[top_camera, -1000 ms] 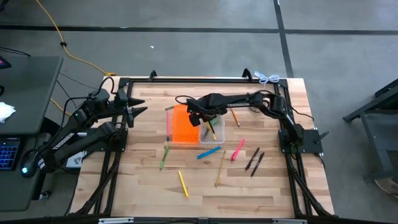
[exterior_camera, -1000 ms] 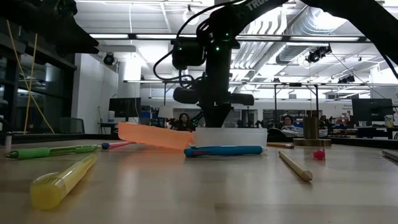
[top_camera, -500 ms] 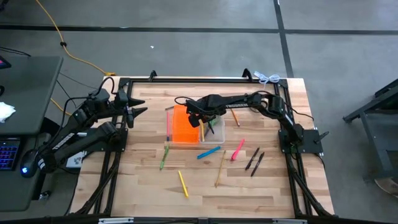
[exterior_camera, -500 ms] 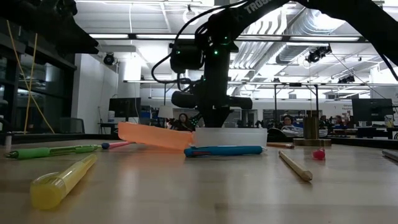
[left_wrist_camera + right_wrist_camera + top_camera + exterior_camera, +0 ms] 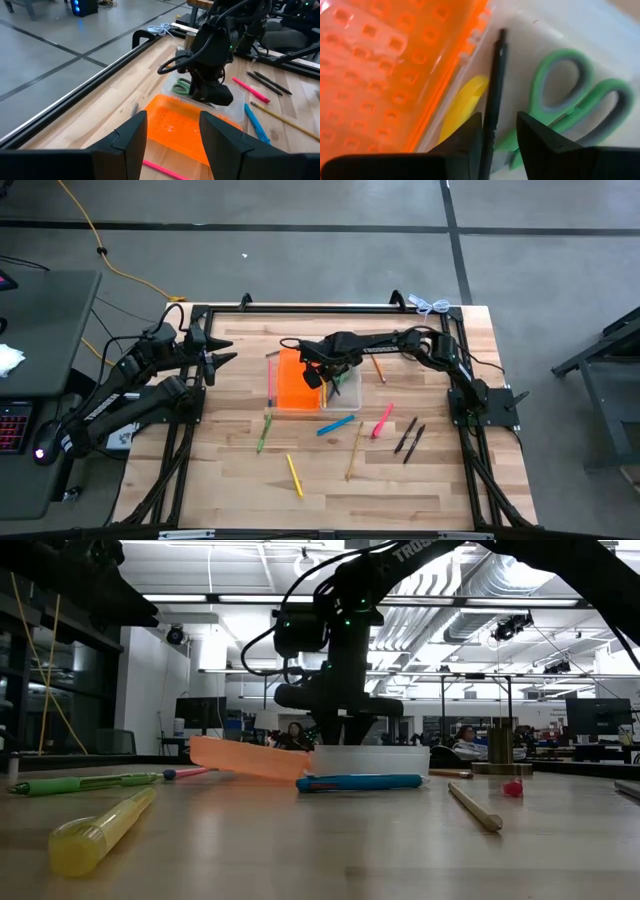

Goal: Pick & place school supplies into a supply box
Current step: Put the orange pencil into the supply box

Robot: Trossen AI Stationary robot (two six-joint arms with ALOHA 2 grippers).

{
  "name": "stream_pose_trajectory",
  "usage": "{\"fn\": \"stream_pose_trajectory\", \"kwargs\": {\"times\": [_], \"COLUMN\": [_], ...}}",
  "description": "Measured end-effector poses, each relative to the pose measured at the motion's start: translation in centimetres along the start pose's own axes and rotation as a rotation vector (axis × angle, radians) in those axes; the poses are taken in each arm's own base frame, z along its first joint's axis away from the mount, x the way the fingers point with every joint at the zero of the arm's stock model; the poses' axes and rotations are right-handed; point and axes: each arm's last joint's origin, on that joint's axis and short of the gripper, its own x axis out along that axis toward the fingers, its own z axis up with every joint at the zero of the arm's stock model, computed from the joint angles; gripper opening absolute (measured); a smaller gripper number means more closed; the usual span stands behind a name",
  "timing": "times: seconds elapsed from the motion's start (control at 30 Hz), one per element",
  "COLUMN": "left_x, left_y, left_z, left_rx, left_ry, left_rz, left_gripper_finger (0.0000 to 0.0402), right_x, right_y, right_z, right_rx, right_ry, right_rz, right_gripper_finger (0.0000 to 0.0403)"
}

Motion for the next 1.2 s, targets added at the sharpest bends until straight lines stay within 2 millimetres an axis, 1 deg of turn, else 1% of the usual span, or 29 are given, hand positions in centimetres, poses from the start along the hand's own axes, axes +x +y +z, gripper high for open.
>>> {"fn": "stream_pose_trajectory", "kwargs": {"times": [0.1,0.2,0.4,0.57,0.77,0.93,1.0,1.2], "left_x": [0.0,0.0,0.0,0.0,0.0,0.0,0.0,0.0], "left_y": [0.0,0.0,0.0,0.0,0.0,0.0,0.0,0.0], "left_z": [0.0,0.0,0.0,0.0,0.0,0.0,0.0,0.0], "left_rx": [-0.001,0.0,-0.001,-0.001,0.0,0.0,-0.001,-0.001], "left_ry": [0.0,0.0,0.001,0.001,0.0,0.0,0.0,0.0], "left_rz": [0.0,0.0,0.0,0.0,-0.001,-0.001,-0.004,-0.004], "left_gripper_finger": [0.0209,0.0209,0.0209,0.0209,0.0209,0.0209,0.0209,0.0209], "right_x": [-0.3,-1.1,-2.5,-4.3,-6.9,-8.5,-8.9,-9.3], "right_y": [0.0,-0.2,-0.7,-1.4,-2.8,-4.0,-4.4,-5.4], "right_z": [0.0,0.0,-0.2,-0.5,-1.0,-1.6,-1.8,-2.2], "right_rx": [-0.003,-0.013,-0.022,-0.025,-0.031,-0.045,-0.053,-0.084], "right_ry": [0.013,0.009,0.018,0.023,0.005,0.002,0.009,0.017], "right_rz": [0.019,0.022,0.012,-0.015,-0.096,-0.183,-0.221,-0.355], "right_gripper_finger": [0.0105,0.0104,0.0089,0.0075,0.0062,0.0053,0.0049,0.004]}}
